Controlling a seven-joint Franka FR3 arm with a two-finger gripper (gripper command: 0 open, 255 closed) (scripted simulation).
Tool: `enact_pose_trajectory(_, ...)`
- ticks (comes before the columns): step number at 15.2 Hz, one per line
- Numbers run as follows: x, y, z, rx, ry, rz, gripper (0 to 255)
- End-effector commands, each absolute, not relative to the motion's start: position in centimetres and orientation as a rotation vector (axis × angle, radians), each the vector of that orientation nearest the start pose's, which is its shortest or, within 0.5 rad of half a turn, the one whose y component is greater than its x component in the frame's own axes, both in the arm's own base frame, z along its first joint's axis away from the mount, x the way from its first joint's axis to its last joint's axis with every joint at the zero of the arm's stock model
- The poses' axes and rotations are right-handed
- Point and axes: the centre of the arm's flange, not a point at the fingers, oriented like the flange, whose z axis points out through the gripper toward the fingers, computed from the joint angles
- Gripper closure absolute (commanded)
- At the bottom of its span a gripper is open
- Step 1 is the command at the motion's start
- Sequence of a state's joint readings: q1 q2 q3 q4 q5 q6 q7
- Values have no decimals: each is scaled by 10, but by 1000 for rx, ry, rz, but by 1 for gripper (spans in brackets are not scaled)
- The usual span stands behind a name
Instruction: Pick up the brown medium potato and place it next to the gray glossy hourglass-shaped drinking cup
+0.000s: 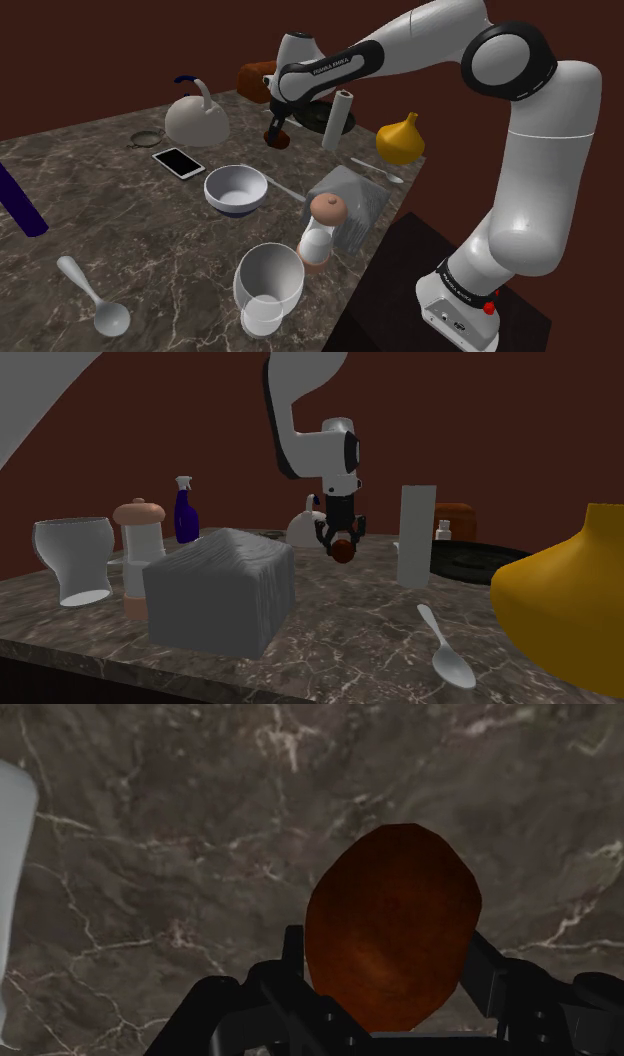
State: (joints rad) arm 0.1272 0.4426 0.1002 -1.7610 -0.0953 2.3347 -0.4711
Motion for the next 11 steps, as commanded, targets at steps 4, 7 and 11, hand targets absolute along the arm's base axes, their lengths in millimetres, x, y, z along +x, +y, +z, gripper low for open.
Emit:
enact_pose_trajectory(4,654,143,329,-2962,-1162,-206,255)
enact_pose_trajectory(7,654,143,329,-2962,-1162,-206,255)
enact_pose_trajectory(11,654,143,340,-2962,-1162,-206,255)
